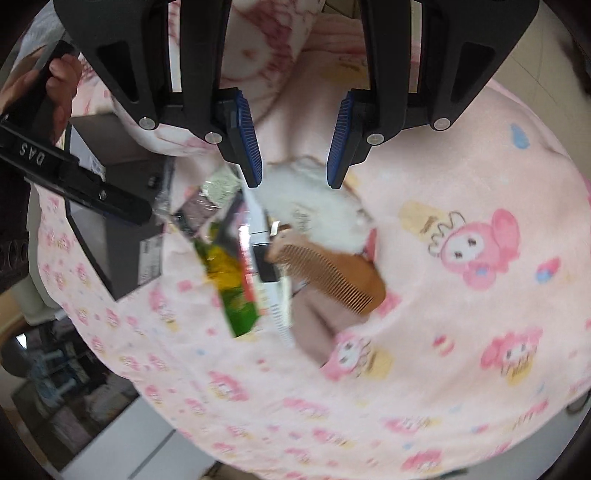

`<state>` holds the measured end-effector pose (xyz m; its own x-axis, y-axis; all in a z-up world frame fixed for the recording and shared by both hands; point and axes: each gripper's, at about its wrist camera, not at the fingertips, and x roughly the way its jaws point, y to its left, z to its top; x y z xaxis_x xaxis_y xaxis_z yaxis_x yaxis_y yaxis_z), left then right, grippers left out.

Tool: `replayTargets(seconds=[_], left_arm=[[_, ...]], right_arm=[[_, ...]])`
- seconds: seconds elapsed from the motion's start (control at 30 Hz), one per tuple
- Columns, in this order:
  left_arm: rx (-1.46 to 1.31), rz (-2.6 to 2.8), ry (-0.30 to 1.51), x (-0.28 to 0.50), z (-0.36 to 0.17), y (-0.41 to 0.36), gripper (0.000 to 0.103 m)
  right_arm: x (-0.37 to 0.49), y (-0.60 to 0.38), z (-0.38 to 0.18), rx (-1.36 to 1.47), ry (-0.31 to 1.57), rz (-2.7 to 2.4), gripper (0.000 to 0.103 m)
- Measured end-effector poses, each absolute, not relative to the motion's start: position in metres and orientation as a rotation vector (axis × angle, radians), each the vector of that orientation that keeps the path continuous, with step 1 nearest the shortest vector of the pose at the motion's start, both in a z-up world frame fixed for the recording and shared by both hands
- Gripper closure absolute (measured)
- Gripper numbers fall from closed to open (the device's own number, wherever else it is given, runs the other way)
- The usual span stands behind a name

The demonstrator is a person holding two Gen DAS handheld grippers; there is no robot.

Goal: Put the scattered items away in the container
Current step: 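Move the left gripper to the pile and grasp the white fluffy item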

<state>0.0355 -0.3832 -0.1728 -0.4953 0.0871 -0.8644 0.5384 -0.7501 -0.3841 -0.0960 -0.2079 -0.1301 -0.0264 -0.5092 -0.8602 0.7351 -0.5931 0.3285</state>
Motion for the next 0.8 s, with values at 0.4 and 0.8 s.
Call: replayTargets(seconds=[0.4, 0.8], left_arm=[[1.409, -2.221, 1.234, 0.015, -0.216, -0.433, 0.055], [1.294, -2.350, 0.659, -0.007, -0.146, -0.405, 0.074]], right_arm=[[-0.098, -0.238, -0.158, 1.461, 0.190, -1.568, 0.062], [-0.099, -0.243, -0.150, 1.435, 0.222, -1.689, 0.062]])
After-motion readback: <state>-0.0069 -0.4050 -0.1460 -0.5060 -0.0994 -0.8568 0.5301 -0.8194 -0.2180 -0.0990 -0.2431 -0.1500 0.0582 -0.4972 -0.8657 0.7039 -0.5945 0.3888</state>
